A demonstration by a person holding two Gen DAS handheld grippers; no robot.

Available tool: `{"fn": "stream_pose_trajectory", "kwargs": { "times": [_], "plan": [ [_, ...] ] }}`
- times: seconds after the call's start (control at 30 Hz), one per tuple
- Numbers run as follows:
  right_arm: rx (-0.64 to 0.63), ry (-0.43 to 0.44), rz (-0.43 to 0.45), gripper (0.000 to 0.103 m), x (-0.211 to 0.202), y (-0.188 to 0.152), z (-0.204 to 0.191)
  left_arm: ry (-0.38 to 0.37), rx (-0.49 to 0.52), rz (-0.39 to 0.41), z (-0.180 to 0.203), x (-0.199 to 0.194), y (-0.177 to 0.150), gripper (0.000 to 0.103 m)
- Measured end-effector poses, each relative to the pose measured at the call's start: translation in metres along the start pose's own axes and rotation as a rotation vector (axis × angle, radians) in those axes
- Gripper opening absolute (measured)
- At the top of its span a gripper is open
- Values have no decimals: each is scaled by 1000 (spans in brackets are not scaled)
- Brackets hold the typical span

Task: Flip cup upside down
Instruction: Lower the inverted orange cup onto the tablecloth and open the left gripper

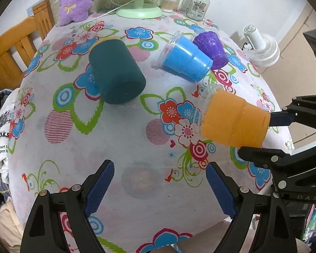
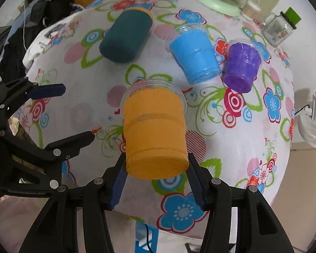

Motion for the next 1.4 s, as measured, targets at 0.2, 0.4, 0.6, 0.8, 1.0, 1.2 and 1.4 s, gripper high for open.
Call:
{"fn": "stream_pose_trajectory", "kwargs": {
  "times": [0.2,0.4,0.6,0.8,1.0,1.2,1.4],
  "plan": [
    [-45,16,-98,57,6,-3,-1,0,18,-7,2,6,2,90],
    [-70,35,-170,57,12,-1,1,-4,37,-14,4,12,7,90],
    [-104,30,-177,57,11,12,1,4,60,-18,2,16,15,90],
    [-132,24,-135,58,0,33,-2,-7,56,-23,0,17,24,90],
    [-76,45,-115,72,5,43,3,4,60,-34,-6,20,29,90],
    [-10,75,-67,72,6,46,8,-1,58,-37,-10,16,30,90],
    [101,78,62,81,-18,47,12,-20,82,-14,-3,-4,38,90]
  ]
}}
Point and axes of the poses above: each gripper's, at about its wrist camera, not at the fingertips, and x roughly the way its jaws point, z to its right, y to its top, the point moved 10 cm from there along x, roughly the way its jaws point, and after that the axes turned 4 degrees about -x, right-handed, at the moved point
